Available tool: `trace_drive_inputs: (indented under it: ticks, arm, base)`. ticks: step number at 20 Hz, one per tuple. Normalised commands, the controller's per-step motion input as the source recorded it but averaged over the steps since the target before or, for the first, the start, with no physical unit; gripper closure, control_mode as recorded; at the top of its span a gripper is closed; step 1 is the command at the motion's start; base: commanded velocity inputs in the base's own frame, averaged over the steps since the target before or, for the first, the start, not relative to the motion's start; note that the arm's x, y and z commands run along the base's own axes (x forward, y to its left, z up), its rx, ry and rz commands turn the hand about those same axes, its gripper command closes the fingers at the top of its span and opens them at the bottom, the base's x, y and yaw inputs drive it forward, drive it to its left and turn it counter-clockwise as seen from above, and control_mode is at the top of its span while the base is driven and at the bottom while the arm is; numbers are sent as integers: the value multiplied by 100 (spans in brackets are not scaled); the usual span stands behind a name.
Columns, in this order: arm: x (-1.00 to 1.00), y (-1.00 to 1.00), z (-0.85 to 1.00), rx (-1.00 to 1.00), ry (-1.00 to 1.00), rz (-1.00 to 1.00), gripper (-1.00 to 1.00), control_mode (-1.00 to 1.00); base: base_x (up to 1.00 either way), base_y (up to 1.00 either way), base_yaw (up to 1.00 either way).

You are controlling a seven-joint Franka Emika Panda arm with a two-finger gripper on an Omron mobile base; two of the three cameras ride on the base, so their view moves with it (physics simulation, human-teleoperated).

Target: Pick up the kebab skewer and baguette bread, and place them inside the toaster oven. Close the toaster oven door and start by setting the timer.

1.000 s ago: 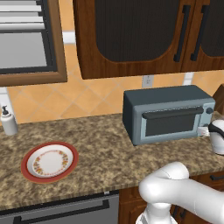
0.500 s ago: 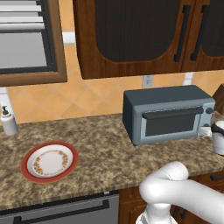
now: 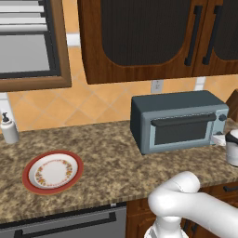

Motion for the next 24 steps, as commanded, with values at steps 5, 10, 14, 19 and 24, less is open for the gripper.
trace_drive_inputs:
  ticks: [5, 10, 14, 19, 24]
  arm:
    - [0, 0, 0, 0, 0, 0, 100, -100]
    - [0, 5, 0, 0, 0, 0, 100, -100]
    - [0, 0, 0, 4, 0, 0, 100, -100]
    - [0, 0, 0, 10, 0, 0, 100, -100]
    - [0, 0, 0, 13, 0, 0, 100, -100]
  base:
    - [0, 0, 0]
    - [0, 0, 0]
    - [0, 0, 0]
    - [0, 0, 0]
    - [0, 0, 0]
